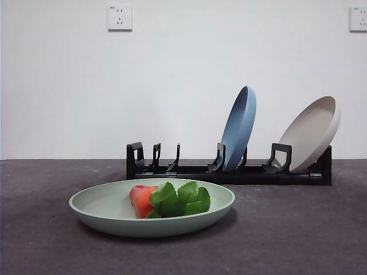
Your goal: Take the green plate from the plate rack,put the plate on the table,take the carrot from the table,put the carrot in the plate
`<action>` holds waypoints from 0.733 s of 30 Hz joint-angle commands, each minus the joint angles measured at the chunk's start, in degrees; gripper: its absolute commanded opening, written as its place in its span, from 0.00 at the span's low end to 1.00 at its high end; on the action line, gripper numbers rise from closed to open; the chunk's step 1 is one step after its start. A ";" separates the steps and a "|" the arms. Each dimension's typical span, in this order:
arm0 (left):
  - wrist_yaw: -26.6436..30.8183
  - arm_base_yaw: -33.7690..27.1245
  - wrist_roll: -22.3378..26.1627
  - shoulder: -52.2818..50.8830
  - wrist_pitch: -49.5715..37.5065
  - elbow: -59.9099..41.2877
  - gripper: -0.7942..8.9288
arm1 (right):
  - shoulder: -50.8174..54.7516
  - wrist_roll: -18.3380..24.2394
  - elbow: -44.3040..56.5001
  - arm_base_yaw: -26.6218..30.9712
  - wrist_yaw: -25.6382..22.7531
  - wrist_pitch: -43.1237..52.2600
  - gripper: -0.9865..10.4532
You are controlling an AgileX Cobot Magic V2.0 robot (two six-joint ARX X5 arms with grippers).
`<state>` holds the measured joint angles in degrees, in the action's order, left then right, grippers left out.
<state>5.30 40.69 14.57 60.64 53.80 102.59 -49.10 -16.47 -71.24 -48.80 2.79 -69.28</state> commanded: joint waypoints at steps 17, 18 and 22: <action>-17.55 -31.28 2.43 -21.18 -42.01 -38.91 0.08 | 0.04 0.50 0.17 -0.09 -0.17 0.20 0.09; -17.55 -31.82 2.25 -22.75 -43.76 -42.12 0.08 | 0.04 0.50 0.17 -0.09 -0.17 0.20 0.09; -17.46 -34.36 1.31 -29.59 -48.57 -55.23 0.08 | 0.04 0.50 0.17 -0.09 -0.17 0.20 0.09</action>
<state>-12.19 6.85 16.43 32.18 5.89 50.85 -49.10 -16.47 -71.24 -48.80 2.79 -69.28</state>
